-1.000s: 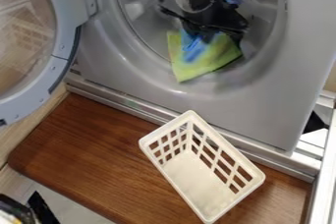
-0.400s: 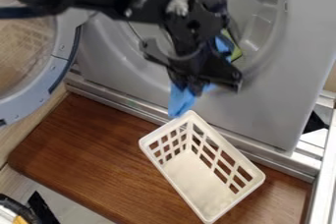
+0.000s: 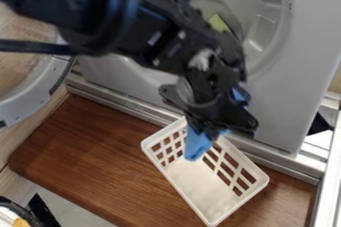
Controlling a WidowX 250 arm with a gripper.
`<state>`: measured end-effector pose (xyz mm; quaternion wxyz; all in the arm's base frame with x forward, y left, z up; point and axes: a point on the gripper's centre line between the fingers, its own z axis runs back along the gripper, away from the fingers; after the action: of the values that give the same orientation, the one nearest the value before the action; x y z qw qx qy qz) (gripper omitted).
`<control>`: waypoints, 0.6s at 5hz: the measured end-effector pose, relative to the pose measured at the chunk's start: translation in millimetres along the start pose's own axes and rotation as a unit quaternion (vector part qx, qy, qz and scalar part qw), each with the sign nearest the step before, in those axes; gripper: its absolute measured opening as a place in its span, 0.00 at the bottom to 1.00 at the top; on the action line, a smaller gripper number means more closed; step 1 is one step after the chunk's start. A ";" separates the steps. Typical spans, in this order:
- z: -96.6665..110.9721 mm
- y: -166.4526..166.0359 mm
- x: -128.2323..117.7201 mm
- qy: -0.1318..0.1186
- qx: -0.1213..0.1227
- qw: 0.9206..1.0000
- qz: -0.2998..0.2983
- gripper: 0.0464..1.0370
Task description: Put the laundry in the basket
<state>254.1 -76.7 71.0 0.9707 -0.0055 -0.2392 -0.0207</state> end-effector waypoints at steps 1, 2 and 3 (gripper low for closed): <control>-16.7 -4.5 -8.0 0.021 -0.005 1.000 -0.006 0.05; -38.7 -10.3 -15.4 0.035 -0.019 0.999 -0.007 0.05; -53.7 -8.2 -21.9 0.051 -0.026 0.998 0.003 0.05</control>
<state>259.3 -85.2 13.3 0.9813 -0.0305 -0.1887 -0.0243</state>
